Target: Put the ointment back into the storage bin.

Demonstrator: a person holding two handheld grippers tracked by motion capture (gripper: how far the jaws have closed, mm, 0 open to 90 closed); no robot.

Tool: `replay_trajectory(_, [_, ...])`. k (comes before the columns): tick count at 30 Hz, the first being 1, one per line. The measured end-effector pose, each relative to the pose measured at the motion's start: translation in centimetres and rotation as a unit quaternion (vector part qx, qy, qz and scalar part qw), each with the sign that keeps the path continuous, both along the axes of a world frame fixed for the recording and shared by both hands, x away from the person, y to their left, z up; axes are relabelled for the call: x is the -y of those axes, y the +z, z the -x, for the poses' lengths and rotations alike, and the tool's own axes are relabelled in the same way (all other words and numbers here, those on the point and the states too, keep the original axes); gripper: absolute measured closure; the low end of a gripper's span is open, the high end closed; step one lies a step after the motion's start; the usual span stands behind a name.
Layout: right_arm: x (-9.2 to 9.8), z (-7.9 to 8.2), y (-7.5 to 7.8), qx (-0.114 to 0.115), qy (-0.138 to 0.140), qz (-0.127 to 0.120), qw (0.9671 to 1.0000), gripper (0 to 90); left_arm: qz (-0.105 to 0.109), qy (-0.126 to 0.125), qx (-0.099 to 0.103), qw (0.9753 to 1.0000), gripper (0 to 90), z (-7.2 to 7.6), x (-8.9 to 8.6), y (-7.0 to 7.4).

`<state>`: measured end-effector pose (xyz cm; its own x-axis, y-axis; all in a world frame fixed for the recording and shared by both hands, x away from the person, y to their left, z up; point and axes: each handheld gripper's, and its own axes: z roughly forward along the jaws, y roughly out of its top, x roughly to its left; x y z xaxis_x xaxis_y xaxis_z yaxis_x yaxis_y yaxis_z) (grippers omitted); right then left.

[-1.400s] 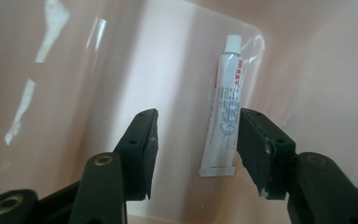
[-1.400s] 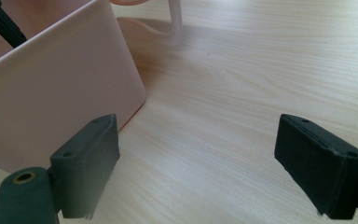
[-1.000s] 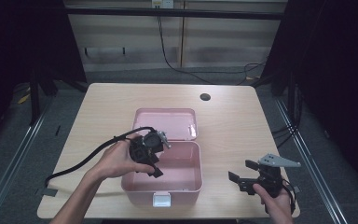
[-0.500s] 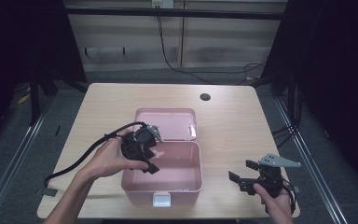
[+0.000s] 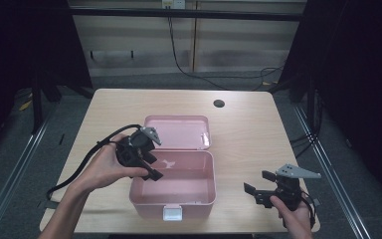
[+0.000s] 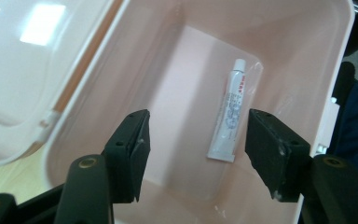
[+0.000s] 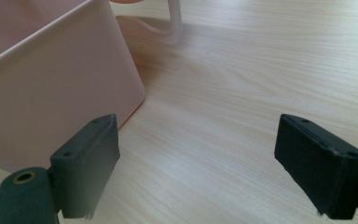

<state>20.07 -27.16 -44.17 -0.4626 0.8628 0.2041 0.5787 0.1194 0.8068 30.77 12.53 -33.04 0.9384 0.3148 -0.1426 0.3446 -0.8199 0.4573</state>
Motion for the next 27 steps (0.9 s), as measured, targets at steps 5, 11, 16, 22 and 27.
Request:
replay_trajectory(5, [0.0,0.0,0.0,-0.001,0.002,0.001,1.0,13.3,0.004,0.01,0.004,0.9999,40.8,-0.1,-0.9,0.1])
replay_trajectory(11, [0.0,-0.1,-0.1,-0.002,-0.001,0.0,1.0,13.3,0.026,0.023,0.013,0.9993,40.7,0.0,-2.6,0.5])
replay_trajectory(16, [0.0,0.0,0.0,-0.002,0.0,0.001,1.0,13.3,0.038,0.038,0.024,0.9983,40.7,0.7,-3.5,0.8])
replay_trajectory(22, [0.0,0.0,0.0,-0.002,-0.002,0.0,1.0,13.3,0.054,0.048,0.041,0.9966,40.7,1.3,-4.8,0.5])
replay_trajectory(27, [0.0,0.0,0.0,-0.002,-0.002,0.0,1.0,13.3,0.066,0.051,0.042,0.9956,40.7,1.2,-6.1,-0.2])
